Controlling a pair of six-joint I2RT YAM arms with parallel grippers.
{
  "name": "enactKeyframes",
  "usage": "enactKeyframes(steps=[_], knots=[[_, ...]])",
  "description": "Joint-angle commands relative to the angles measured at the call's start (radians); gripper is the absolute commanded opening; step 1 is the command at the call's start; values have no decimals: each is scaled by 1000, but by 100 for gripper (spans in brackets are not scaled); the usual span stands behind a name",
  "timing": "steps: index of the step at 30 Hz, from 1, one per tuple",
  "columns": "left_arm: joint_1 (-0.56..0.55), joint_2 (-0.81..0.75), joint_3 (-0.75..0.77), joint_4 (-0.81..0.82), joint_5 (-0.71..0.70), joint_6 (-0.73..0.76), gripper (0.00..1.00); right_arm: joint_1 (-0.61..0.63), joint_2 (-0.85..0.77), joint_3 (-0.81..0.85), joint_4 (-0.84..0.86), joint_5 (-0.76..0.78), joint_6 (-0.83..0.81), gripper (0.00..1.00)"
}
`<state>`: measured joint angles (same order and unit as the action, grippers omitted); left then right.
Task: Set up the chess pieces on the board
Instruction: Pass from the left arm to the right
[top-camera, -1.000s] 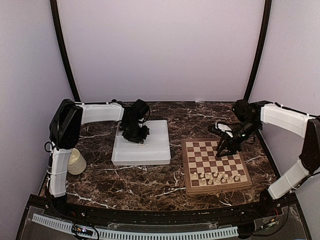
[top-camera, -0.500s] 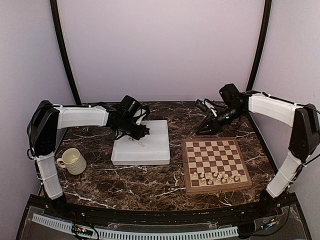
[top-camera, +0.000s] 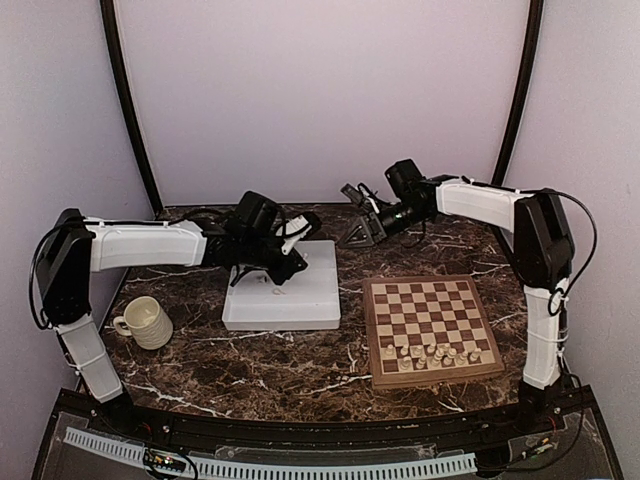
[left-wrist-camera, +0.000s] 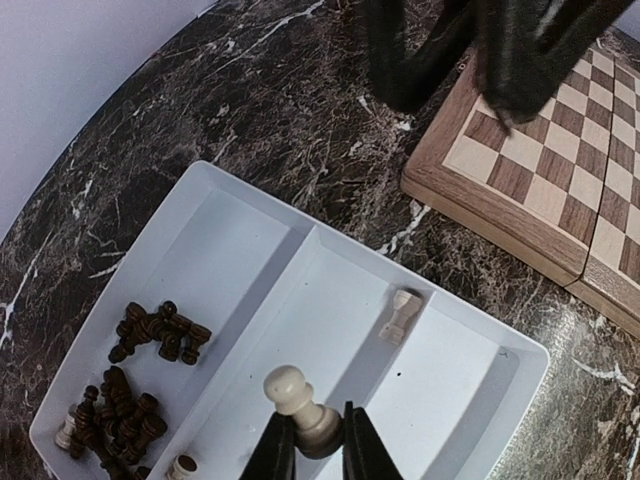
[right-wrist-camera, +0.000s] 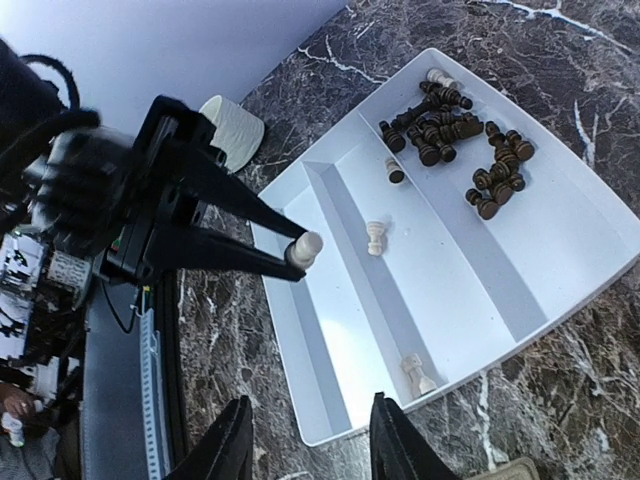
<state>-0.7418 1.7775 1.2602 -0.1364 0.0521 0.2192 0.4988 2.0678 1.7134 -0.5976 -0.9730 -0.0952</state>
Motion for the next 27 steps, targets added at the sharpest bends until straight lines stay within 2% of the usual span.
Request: enactKeyframes(steps=[1, 6, 15, 27], knots=[[-13, -83, -29, 46, 31, 76, 16, 21, 55, 84, 36, -135, 140, 44], [-34, -95, -26, 49, 41, 101, 16, 45, 97, 91, 98, -231, 236, 48], [-67, -86, 25, 26, 42, 115, 17, 66, 120, 71, 162, -279, 304, 46], [-81, -76, 47, 21, 29, 123, 17, 84, 123, 36, 179, -296, 322, 33]])
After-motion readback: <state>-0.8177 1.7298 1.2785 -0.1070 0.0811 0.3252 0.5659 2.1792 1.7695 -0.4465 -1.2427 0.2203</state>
